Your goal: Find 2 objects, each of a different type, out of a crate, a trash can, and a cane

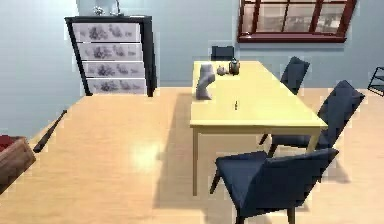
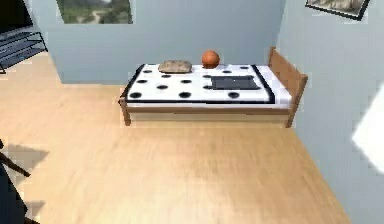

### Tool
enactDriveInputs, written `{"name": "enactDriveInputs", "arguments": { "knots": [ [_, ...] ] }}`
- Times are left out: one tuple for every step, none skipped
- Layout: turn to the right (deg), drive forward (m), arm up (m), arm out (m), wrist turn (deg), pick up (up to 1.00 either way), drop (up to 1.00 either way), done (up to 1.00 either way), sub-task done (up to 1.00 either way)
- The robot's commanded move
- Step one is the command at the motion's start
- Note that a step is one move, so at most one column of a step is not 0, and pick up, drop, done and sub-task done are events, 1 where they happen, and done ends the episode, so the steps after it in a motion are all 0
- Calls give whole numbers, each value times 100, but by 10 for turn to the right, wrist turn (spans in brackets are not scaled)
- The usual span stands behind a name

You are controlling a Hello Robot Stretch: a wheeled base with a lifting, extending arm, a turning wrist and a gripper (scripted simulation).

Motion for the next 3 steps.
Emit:
{"name": "enactDriveInputs", "arguments": {
  "knots": [
    [-450, 0, 0, 0, 0, 0, 0, 0, 0],
    [-60, 0, 0, 0, 0, 0, 0, 0, 0],
    [0, 100, 0, 0, 0, 0, 0, 0, 0]
  ]
}}
